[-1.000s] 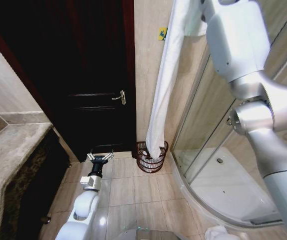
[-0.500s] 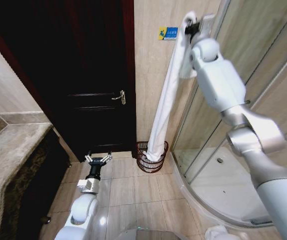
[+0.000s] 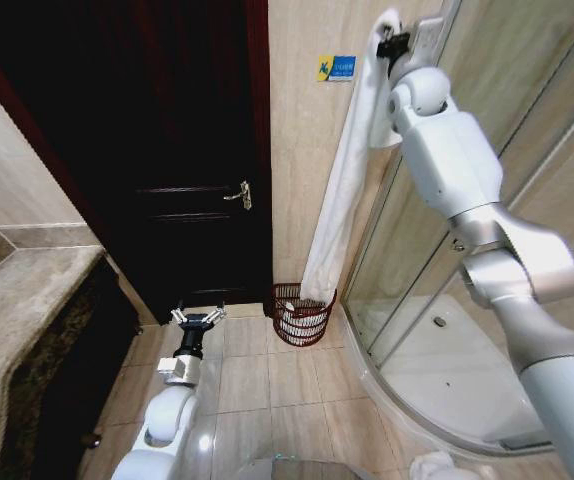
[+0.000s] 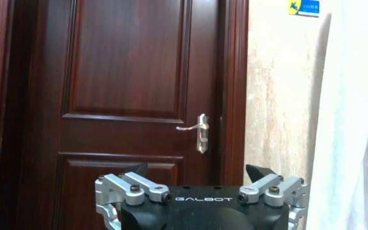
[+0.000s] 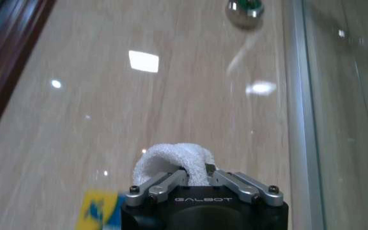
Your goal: Discard the used towel into the hamper.
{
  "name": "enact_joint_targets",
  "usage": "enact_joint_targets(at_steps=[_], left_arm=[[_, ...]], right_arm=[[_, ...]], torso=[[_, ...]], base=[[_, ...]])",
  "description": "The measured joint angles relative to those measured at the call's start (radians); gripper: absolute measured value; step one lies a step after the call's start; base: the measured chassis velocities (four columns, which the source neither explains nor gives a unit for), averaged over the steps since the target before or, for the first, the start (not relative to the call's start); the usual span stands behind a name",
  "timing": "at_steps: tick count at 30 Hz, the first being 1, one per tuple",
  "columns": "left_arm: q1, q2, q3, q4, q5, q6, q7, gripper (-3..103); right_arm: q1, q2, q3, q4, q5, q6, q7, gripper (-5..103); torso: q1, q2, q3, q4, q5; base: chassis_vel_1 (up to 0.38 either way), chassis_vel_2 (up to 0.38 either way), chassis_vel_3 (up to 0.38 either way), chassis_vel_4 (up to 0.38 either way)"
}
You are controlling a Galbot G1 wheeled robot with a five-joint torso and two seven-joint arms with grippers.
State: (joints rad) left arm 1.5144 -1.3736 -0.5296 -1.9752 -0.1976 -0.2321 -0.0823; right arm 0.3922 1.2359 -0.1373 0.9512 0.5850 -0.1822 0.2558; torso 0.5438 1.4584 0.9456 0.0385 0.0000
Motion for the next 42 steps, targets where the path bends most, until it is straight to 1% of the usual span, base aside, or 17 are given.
enact_joint_targets(at_steps=[4,8,11,12,13,20,24,25,31,32,34,38,40,42], left_arm=[[0.0,-0.002,0.001,0.001,0.001,0.001,0.0,100],[0.006,-0.004,-0.001,0.008,0.002,0.0,0.003,100],[0.007,-0.005,-0.001,0.012,0.001,-0.002,0.003,100],[0.01,-0.006,-0.001,0.02,0.001,-0.008,0.006,100],[0.019,-0.006,-0.001,0.028,0.001,-0.015,0.015,100],[0.019,-0.012,0.006,0.038,0.002,-0.012,0.016,100],[0.019,-0.019,0.016,0.044,0.015,-0.011,0.015,100],[0.019,-0.019,0.016,0.044,0.015,-0.011,0.015,100],[0.016,-0.023,0.019,0.035,0.02,-0.009,0.017,100],[0.016,-0.023,0.019,0.035,0.02,-0.009,0.017,100],[0.024,-0.022,0.017,0.035,0.021,-0.009,0.02,100],[0.028,-0.022,0.015,0.036,0.022,-0.011,0.021,100],[0.032,-0.02,0.015,0.038,0.024,-0.013,0.022,100],[0.033,-0.02,0.014,0.038,0.024,-0.013,0.022,100]], right_arm=[[-0.049,-0.011,0.003,0.021,0.0,0.0,0.012,5],[-0.154,-0.021,0.023,0.101,0.013,-0.008,0.042,5],[-0.18,-0.024,0.025,0.127,0.022,-0.014,0.052,5],[-0.217,-0.028,0.03,0.16,0.034,-0.027,0.063,5],[-0.287,-0.032,0.054,0.195,0.039,-0.037,0.076,5],[-0.376,-0.058,0.083,0.238,0.039,-0.047,0.08,5],[-0.43,-0.078,0.102,0.288,0.042,-0.067,0.086,5],[-0.43,-0.078,0.102,0.288,0.042,-0.067,0.086,5],[-0.496,-0.087,0.126,0.334,0.04,-0.069,0.096,5],[-0.496,-0.087,0.126,0.334,0.04,-0.069,0.096,5],[-0.53,-0.094,0.139,0.382,0.04,-0.073,0.103,5],[-0.551,-0.099,0.151,0.406,0.04,-0.076,0.107,5],[-0.567,-0.106,0.16,0.421,0.04,-0.076,0.113,5],[-0.575,-0.108,0.162,0.432,0.04,-0.078,0.113,5]], torso=[[0.001,0.0,0.0,0.0,0.0004],[0.001,0.0,0.0,-0.0001,0.0002],[0.0,0.0,0.0,0.0001,0.0],[0.0,0.0,0.0,0.0001,0.0002],[0.0,0.0,0.0,0.0001,0.0001],[-0.003,-0.007,-0.003,0.0,0.0002],[-0.015,-0.033,-0.016,0.0,0.0001],[-0.015,-0.033,-0.016,0.0,0.0001],[-0.036,-0.079,-0.041,-0.0001,0.0001],[-0.036,-0.079,-0.041,-0.0001,0.0001],[-0.045,-0.099,-0.052,0.0001,0.0],[-0.053,-0.114,-0.061,0.0,0.0],[-0.061,-0.134,-0.071,0.0,0.0],[-0.065,-0.141,-0.075,0.0,0.0001]], base=[[0.0,0.0,0.0,0.0],[0.0,0.0,0.0,0.0],[0.0,0.0,0.0,0.0],[0.0,0.0,0.0,0.0],[0.0,0.0,0.0,0.0],[0.0,0.0,0.0,0.0],[0.0,0.0,0.0,0.0],[0.0,0.0,0.0,0.0],[0.0,0.0,0.0,0.0],[0.0,0.0,0.0,0.0],[0.0,0.0,0.0,0.0],[0.0,0.0,0.0,0.0],[0.0,0.0,0.0,0.0],[0.0,0.0,0.0,0.0]])
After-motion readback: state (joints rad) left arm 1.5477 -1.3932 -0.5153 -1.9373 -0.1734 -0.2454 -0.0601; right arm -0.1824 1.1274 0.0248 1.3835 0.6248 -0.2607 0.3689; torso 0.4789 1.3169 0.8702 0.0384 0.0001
